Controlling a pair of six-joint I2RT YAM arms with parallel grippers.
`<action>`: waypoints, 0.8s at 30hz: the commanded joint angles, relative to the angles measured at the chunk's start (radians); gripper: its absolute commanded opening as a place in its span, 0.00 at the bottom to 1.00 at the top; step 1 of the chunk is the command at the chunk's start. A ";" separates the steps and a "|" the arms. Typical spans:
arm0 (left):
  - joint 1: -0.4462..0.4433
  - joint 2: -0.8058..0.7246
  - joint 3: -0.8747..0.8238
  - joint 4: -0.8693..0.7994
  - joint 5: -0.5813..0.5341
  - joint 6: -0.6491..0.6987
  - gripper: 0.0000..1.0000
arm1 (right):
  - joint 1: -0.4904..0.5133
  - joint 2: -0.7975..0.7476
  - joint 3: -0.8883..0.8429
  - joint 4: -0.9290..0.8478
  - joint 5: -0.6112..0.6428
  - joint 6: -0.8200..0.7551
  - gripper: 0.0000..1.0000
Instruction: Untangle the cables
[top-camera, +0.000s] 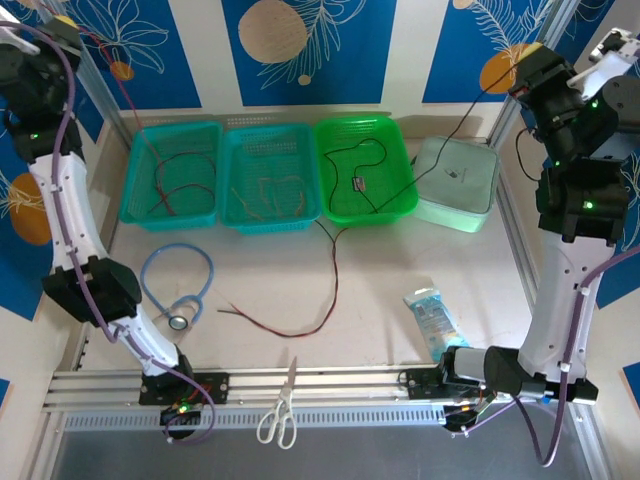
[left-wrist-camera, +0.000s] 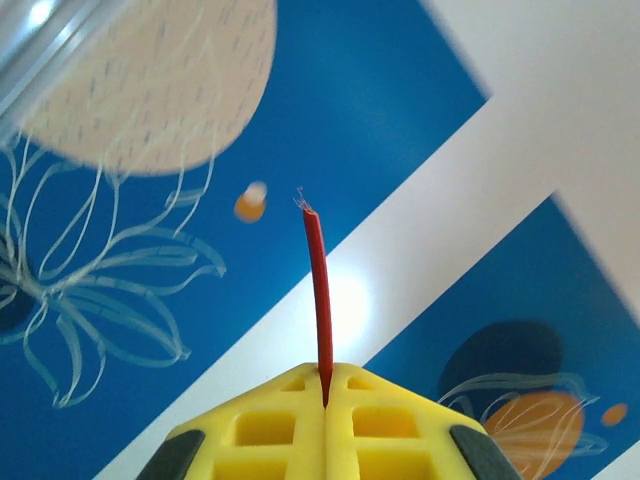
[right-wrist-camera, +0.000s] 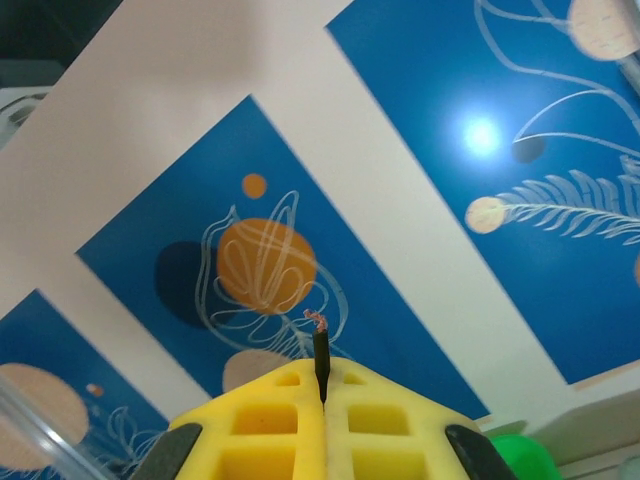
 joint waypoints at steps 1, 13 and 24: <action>-0.038 0.026 -0.098 -0.054 0.020 0.104 0.00 | 0.064 0.032 0.050 -0.017 -0.017 -0.026 0.00; -0.194 -0.023 -0.434 -0.172 -0.370 0.344 0.00 | 0.175 0.178 0.265 -0.097 -0.034 -0.039 0.00; -0.201 -0.008 -0.571 -0.169 -0.543 0.359 0.00 | 0.203 0.224 0.318 -0.110 -0.039 -0.037 0.00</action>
